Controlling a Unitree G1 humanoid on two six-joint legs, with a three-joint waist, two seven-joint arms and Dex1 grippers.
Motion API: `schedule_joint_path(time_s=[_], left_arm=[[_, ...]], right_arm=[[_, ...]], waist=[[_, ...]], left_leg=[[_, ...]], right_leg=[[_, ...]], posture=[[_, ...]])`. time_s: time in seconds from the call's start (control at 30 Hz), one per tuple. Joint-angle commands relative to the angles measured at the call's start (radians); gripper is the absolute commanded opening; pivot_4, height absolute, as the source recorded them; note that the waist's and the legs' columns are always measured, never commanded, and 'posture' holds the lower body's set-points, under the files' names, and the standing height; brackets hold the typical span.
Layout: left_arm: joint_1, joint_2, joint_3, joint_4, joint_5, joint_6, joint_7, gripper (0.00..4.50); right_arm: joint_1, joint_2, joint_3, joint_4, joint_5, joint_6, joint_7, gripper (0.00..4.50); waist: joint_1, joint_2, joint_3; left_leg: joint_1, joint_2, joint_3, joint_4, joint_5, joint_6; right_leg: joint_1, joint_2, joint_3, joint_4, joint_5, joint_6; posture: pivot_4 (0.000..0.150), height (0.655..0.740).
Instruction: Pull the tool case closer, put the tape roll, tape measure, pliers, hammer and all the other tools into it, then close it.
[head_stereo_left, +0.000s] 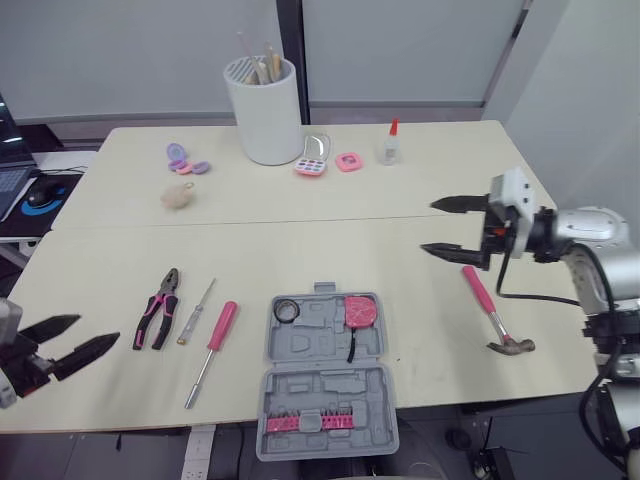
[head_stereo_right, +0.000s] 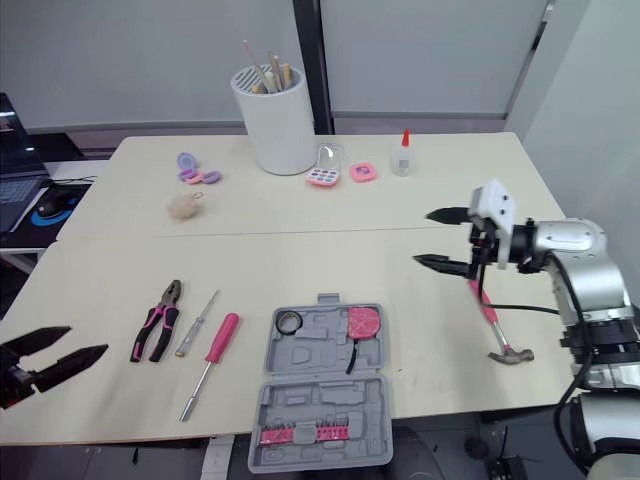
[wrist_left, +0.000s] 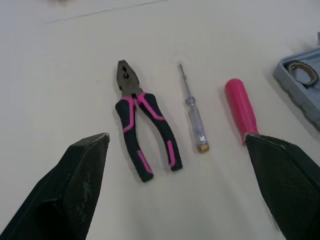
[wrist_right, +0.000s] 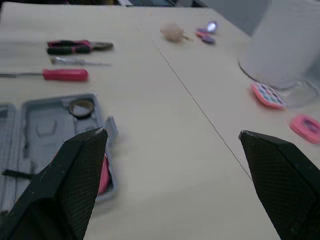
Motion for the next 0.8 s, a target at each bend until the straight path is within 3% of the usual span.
schedule_joint_path(time_s=[0.03, 0.2, 0.33, 0.53, 0.8], left_arm=[[0.080, -0.065, 0.066, -0.146, -0.036, 0.028, 0.055, 4.50], [0.189, -0.192, 0.056, -0.270, -0.059, 0.028, 0.114, 4.50], [0.196, -0.215, 0.030, -0.309, -0.064, 0.030, 0.154, 4.50], [-0.010, -0.188, -0.059, -0.257, -0.014, 0.054, 0.331, 4.50], [-0.340, -0.174, -0.273, 0.017, 0.151, -0.015, 0.495, 4.50]], right_arm=[[-0.059, 0.046, 0.001, -0.105, 0.064, 0.017, -0.018, 4.47], [-0.077, 0.093, 0.028, -0.214, 0.123, 0.098, -0.039, 4.47], [-0.068, 0.093, 0.034, -0.227, 0.116, 0.102, -0.059, 4.47], [-0.029, 0.085, 0.036, -0.240, 0.091, 0.086, -0.095, 4.47], [0.015, 0.079, 0.044, -0.247, 0.058, 0.076, -0.139, 4.47]], waist=[[0.012, -0.001, 0.000], [0.033, -0.005, -0.003], [0.039, -0.006, -0.004], [0.041, -0.006, -0.004], [0.035, -0.007, -0.004]], left_leg=[[0.000, -0.001, 0.000, 0.000, 0.000, 0.000], [0.001, -0.003, -0.002, 0.001, 0.000, 0.000], [0.001, -0.003, -0.003, 0.001, 0.000, 0.000], [0.003, -0.003, -0.003, 0.001, 0.000, 0.000], [0.003, -0.002, -0.004, 0.001, 0.000, 0.000]], right_leg=[[0.001, -0.001, 0.000, 0.000, 0.000, 0.000], [0.002, -0.004, -0.003, 0.000, 0.000, 0.000], [0.003, -0.004, -0.004, 0.000, 0.000, 0.000], [0.006, -0.003, -0.004, 0.000, 0.000, -0.001], [0.006, -0.002, -0.004, 0.000, 0.000, -0.001]], posture=[[0.150, 0.7400], [0.150, 0.7400], [0.150, 0.7400], [0.150, 0.7400], [0.150, 0.7400]])
